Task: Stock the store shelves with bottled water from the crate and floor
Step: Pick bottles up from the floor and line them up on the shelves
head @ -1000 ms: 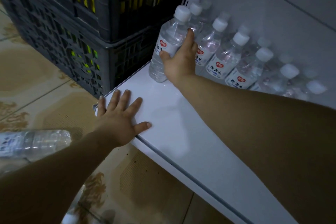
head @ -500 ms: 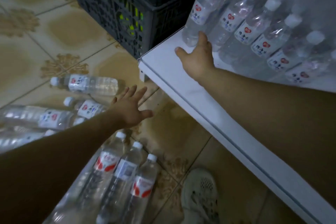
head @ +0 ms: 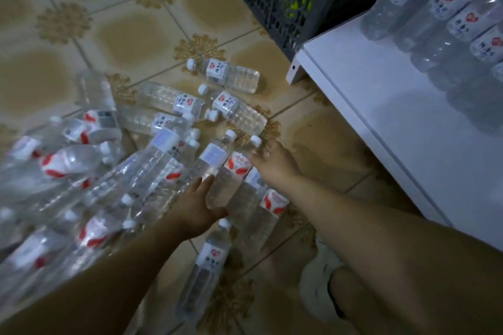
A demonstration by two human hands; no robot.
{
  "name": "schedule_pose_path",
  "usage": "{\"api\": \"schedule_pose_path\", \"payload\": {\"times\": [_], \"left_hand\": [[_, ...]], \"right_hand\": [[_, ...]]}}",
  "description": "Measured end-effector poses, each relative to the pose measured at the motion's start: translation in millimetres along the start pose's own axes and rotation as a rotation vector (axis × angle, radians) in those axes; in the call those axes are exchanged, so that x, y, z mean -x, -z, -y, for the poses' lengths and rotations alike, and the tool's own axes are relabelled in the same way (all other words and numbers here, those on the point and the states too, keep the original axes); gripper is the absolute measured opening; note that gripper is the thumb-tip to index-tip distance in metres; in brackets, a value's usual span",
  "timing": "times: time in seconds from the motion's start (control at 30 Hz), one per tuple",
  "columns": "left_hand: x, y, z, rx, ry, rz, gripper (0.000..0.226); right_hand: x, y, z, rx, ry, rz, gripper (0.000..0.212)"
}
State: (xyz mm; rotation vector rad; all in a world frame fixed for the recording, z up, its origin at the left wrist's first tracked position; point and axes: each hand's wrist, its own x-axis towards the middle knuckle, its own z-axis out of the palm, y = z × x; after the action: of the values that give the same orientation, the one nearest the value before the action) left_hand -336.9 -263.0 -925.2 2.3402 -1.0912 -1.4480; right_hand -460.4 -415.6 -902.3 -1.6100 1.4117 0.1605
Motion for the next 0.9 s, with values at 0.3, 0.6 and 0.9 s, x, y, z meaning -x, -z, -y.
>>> {"api": "schedule_pose_path", "payload": {"times": [0.3, 0.6, 0.9], "left_hand": [[61.8, -36.3, 76.5, 0.131, 0.179, 0.132, 0.093], [66.0, -105.0, 123.3, 0.149, 0.263, 0.265, 0.089], [86.7, -89.8, 114.2, 0.777, 0.424, 0.41, 0.046]], "right_hand": [[49.6, -106.0, -12.4, 0.051, -0.114, 0.213, 0.052], [63.8, -164.8, -61.3, -0.094, -0.389, 0.211, 0.044], [73.9, -158.2, -49.4, -0.209, -0.396, 0.203, 0.014]]}}
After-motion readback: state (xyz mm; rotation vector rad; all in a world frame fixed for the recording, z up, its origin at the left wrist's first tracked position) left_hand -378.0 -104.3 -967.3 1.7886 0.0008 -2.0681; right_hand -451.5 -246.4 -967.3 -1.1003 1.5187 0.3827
